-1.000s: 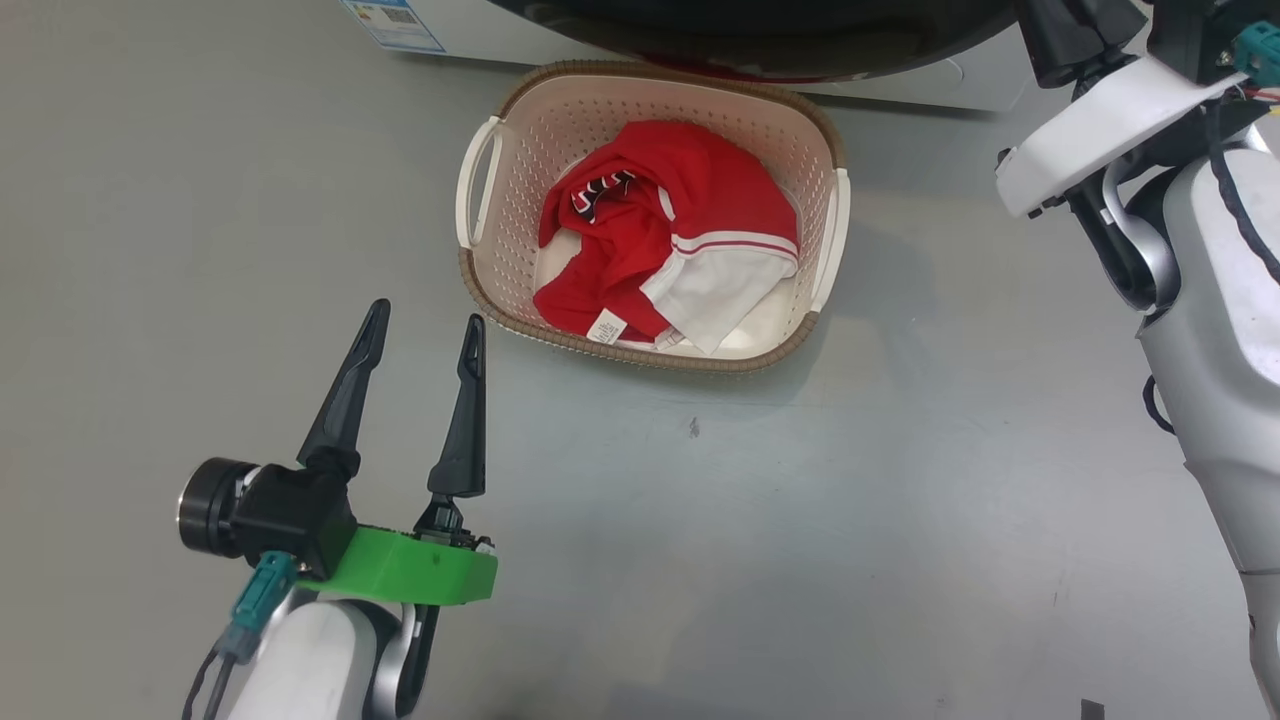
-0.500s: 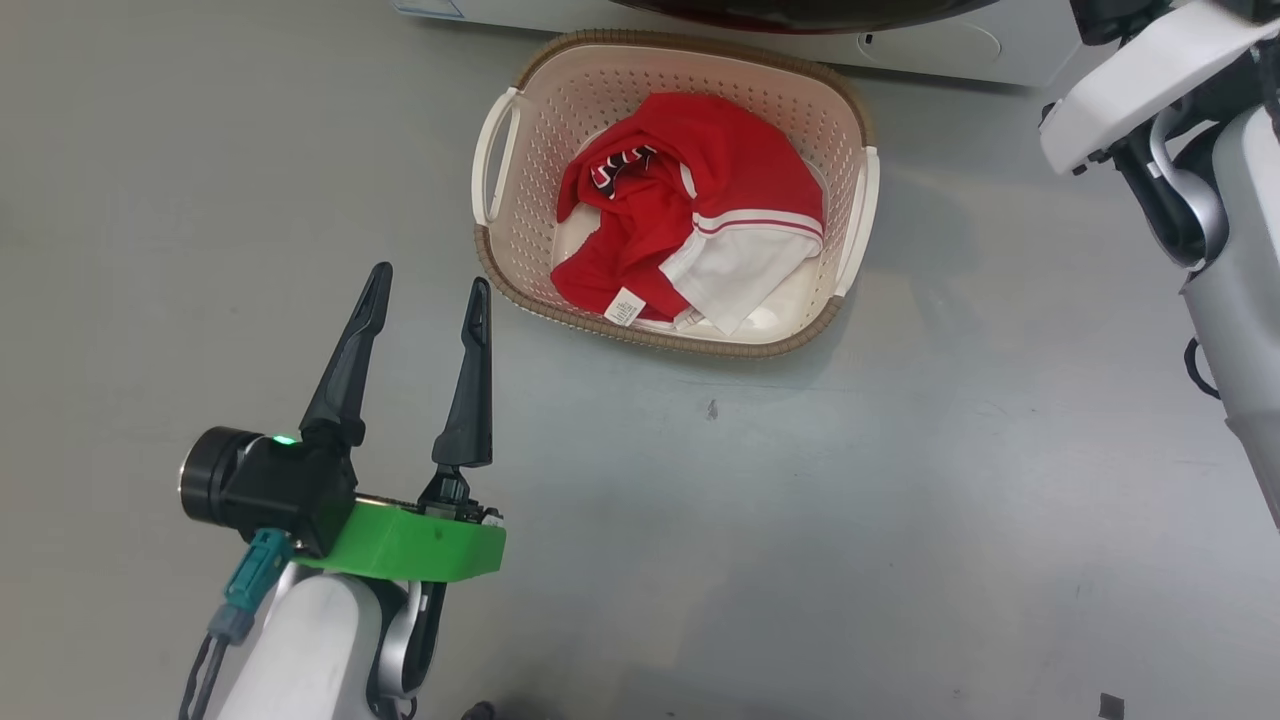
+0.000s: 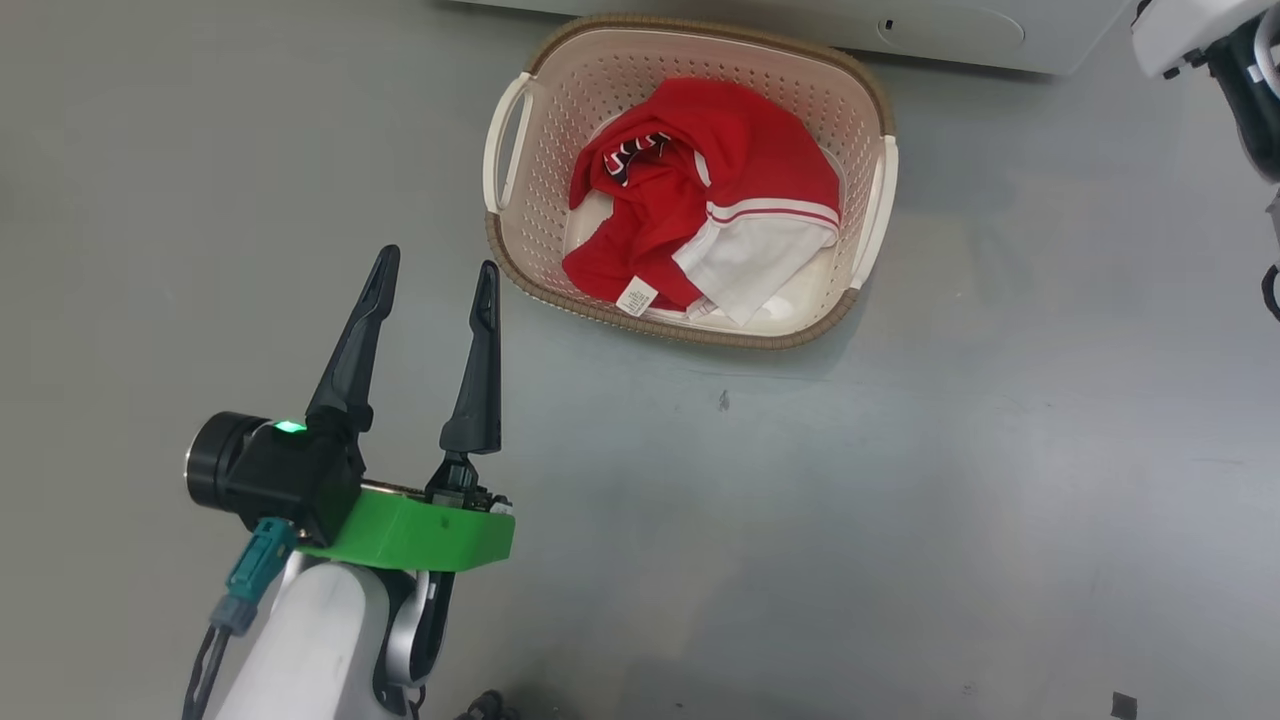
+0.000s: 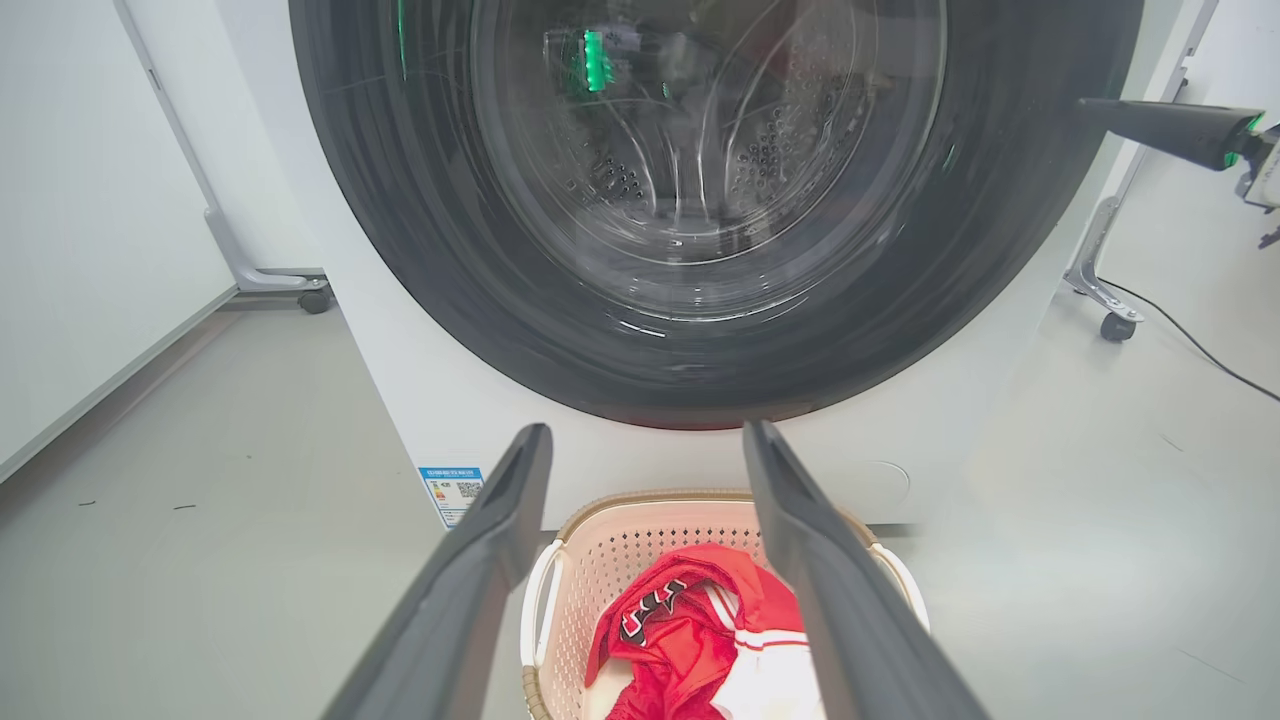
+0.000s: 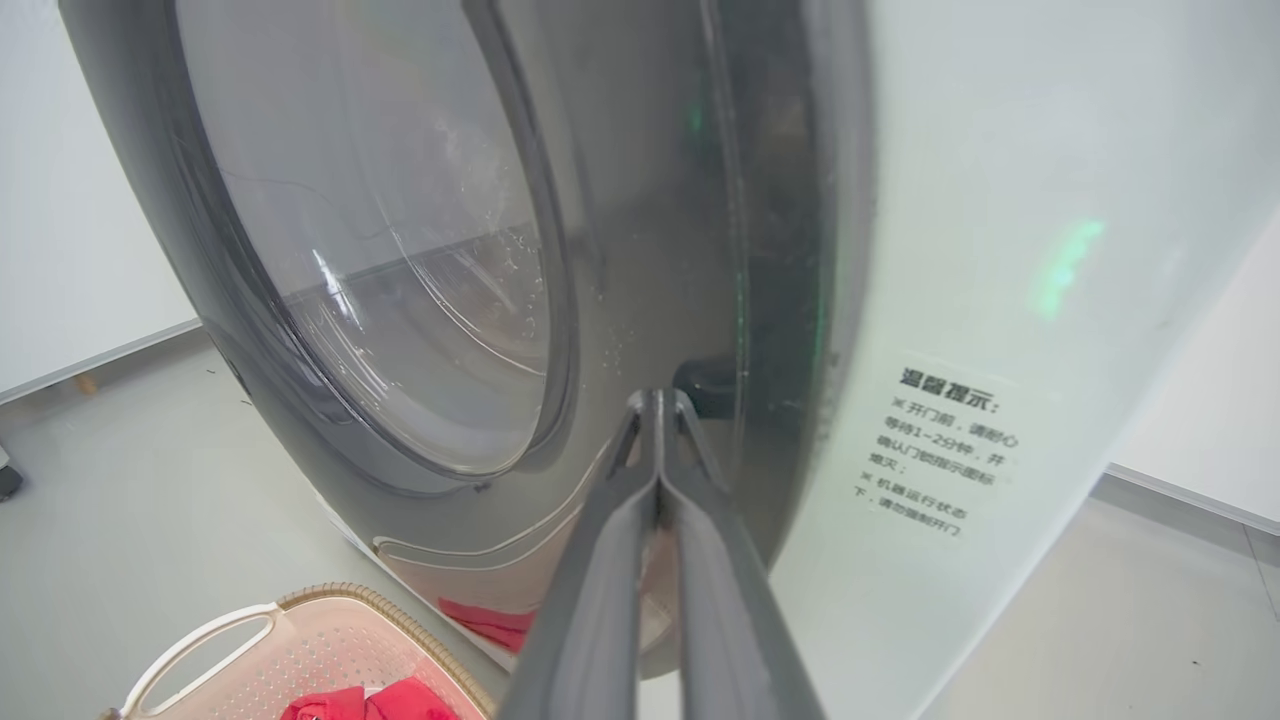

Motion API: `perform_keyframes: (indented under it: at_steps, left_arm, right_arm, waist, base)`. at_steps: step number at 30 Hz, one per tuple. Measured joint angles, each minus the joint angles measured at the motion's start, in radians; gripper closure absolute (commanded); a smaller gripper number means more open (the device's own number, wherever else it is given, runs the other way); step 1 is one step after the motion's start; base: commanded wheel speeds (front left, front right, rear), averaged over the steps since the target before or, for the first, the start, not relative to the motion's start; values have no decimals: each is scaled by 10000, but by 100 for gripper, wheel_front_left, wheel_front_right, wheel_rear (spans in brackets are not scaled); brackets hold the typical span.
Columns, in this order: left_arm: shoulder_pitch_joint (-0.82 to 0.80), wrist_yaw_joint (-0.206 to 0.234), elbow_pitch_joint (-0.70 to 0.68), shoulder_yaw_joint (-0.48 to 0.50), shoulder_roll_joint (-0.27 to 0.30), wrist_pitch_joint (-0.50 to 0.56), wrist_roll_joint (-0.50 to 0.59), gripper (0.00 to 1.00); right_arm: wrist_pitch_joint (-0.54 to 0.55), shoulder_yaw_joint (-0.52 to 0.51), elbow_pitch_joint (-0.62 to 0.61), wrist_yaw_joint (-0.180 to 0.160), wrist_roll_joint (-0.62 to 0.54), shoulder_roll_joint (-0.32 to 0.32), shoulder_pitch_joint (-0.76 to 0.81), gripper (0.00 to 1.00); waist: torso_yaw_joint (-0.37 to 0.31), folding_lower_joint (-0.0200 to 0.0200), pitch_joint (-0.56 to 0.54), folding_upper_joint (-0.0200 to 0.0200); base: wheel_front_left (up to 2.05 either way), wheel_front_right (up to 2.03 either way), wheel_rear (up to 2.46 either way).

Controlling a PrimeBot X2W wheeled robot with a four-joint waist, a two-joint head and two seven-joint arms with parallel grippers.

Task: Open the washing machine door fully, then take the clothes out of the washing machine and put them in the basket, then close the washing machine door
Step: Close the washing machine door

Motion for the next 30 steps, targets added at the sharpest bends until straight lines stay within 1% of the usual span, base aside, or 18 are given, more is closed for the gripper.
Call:
perform_keyframes:
  at_steps: [9,16,25,30]
  left_arm:
    - [-118,84,-17,-115,-2,0,-13,0]
    - [-212,98,-6,-119,-2,0,-21,0]
    - [-230,173,113,33,-4,-2,-2,0]
    - [-230,201,221,142,-6,0,50,0]
  right_arm:
    - [-359,-113,489,17,-4,-31,-385,100]
    - [-593,-17,903,86,-4,75,-511,100]
    - [-1032,447,1034,-2,211,408,-495,100]
    - [-1254,704,930,-2,529,673,-100,100]
  waist:
    - [120,-1,49,0]
    - [140,-1,14,0]
    - [-48,-1,-197,0]
    - [-212,-1,-365,0]
  base:
    - [0,0,0]
    - [0,0,0]
    - [0,0,0]
    - [0,0,0]
